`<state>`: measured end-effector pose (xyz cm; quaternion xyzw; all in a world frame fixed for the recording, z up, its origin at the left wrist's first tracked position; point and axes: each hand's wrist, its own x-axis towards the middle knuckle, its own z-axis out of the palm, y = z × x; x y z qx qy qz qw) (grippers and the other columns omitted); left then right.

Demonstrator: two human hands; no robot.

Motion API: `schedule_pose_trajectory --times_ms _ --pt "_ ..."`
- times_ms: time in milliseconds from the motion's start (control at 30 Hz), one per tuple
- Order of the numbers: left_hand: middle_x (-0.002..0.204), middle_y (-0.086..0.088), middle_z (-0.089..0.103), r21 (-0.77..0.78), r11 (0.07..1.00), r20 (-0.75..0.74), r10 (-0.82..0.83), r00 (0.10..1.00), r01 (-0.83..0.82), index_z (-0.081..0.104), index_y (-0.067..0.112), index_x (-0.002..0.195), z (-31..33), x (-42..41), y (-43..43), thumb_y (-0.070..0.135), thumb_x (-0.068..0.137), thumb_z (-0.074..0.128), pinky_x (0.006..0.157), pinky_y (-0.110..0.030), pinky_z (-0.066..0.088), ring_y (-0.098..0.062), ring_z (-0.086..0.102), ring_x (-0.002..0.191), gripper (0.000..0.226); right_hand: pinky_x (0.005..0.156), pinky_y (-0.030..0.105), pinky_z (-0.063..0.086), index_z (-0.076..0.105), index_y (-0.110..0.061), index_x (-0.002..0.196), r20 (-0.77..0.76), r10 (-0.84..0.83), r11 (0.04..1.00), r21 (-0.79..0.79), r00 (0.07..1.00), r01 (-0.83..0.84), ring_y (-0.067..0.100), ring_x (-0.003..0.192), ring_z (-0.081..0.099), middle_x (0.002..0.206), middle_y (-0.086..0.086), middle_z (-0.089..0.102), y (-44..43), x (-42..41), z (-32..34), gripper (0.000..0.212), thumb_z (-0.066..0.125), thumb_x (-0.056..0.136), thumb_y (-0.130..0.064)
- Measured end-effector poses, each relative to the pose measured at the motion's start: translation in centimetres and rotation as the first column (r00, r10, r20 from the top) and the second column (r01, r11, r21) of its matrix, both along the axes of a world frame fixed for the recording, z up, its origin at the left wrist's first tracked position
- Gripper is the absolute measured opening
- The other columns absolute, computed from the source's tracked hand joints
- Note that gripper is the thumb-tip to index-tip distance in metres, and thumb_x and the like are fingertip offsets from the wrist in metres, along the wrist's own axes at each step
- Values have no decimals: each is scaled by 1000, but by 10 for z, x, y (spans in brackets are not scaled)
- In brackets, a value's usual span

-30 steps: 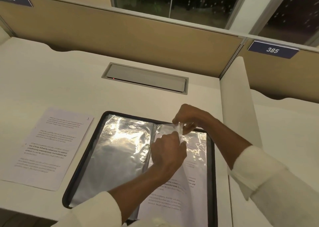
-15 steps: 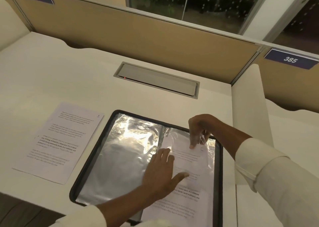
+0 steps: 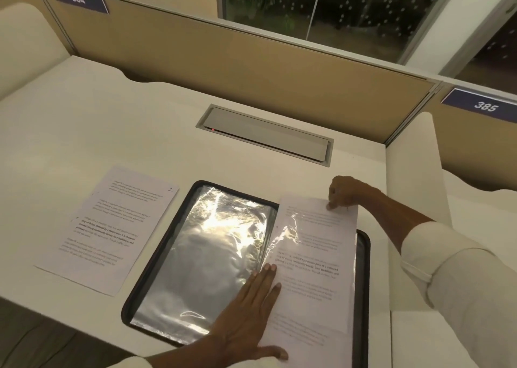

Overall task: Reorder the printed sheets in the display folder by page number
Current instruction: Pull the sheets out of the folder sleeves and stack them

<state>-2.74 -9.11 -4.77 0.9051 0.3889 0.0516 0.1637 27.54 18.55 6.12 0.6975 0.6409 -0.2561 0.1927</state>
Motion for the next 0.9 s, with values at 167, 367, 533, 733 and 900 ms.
schedule_pose_trajectory --times_ms 167,367,533,733,900 --pt "171 -29 17 53 999 -46 -6 999 8 36 0 160 -10 3 1 95 87 36 124 -54 22 -43 16 160 120 82 38 50 69 -22 99 2 -150 906 401 989 136 33 100 66 109 8 70 10 12 19 22 79 89 -39" --pt "166 -30 30 168 986 -77 23 997 -10 43 2 157 -18 3 1 61 110 17 119 -54 31 -45 26 157 80 85 42 48 71 -19 101 -69 -155 704 692 986 159 39 104 66 110 14 73 29 23 63 12 73 95 -29" --pt "162 -30 38 226 974 -116 33 993 -5 49 3 152 -21 4 2 58 111 20 118 -53 34 -44 33 154 74 72 37 40 69 -13 99 -124 -40 467 875 991 129 37 92 65 103 12 72 37 26 107 13 71 97 -26" --pt "160 -29 43 186 983 -191 35 981 1 56 5 147 -16 3 3 60 111 21 115 -53 35 -44 37 152 74 60 34 40 71 -10 92 -121 173 202 976 978 85 29 73 61 87 12 74 22 13 148 20 67 96 -29" --pt "176 0 5 -157 976 65 162 985 -150 39 20 161 14 -6 9 97 82 43 126 -47 31 -20 13 162 110 66 32 54 78 -9 92 -273 374 200 957 886 210 20 75 69 88 5 78 -20 -11 168 15 78 91 -24"
